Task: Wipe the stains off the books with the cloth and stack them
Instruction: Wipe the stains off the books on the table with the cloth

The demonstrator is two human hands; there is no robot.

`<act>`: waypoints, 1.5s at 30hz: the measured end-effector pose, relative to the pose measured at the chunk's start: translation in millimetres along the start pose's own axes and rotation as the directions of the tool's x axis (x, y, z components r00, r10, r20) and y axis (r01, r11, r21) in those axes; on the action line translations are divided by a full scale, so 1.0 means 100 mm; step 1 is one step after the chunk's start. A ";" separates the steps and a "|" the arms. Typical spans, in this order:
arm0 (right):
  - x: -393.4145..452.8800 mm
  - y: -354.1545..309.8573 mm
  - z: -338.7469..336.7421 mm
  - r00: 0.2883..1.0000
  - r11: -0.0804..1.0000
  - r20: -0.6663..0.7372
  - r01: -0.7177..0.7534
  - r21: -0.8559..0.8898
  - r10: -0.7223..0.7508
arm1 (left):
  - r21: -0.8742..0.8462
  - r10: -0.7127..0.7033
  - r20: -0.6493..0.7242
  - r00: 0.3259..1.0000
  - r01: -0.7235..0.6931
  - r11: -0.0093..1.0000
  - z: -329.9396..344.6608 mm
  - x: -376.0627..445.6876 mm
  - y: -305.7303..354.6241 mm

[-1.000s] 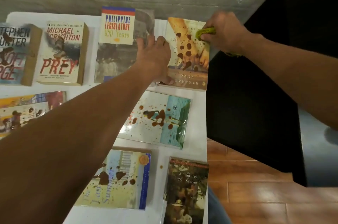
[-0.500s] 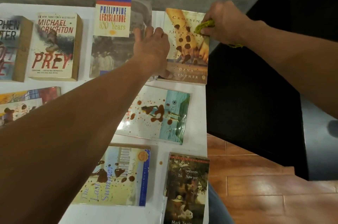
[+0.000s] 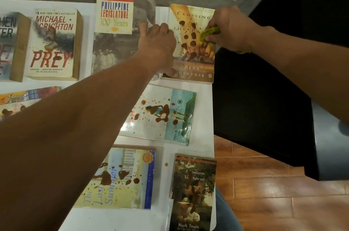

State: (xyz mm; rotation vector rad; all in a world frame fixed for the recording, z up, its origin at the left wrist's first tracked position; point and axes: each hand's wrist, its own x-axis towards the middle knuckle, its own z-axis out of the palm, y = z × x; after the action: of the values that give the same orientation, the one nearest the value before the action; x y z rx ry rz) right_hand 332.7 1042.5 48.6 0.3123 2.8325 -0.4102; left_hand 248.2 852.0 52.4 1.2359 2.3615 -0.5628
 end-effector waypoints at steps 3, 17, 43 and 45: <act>0.01 -0.01 0.01 1.000 1.000 -0.001 -0.002 -0.013 0.002 | -0.017 0.000 0.002 1.000 0.000 1.000 0.00 0.00 0.00; -0.03 -0.02 0.01 0.999 0.999 0.037 -0.018 0.037 0.016 | -0.117 0.033 0.056 0.998 -0.026 0.993 -0.03 0.00 0.03; -0.31 -0.17 0.05 0.995 0.998 0.100 0.003 0.061 -0.009 | -0.267 0.014 0.059 0.998 0.002 0.964 -0.02 0.03 0.03; -0.32 -0.18 0.06 0.989 0.998 0.150 0.011 0.060 -0.020 | -0.261 0.014 0.057 0.998 0.001 0.965 -0.01 0.04 0.03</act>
State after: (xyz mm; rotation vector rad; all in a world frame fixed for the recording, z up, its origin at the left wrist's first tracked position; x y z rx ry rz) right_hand 359.8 1018.5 56.9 0.2594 2.6813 -0.4994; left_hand 248.8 857.0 50.6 1.0926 2.2938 -0.2687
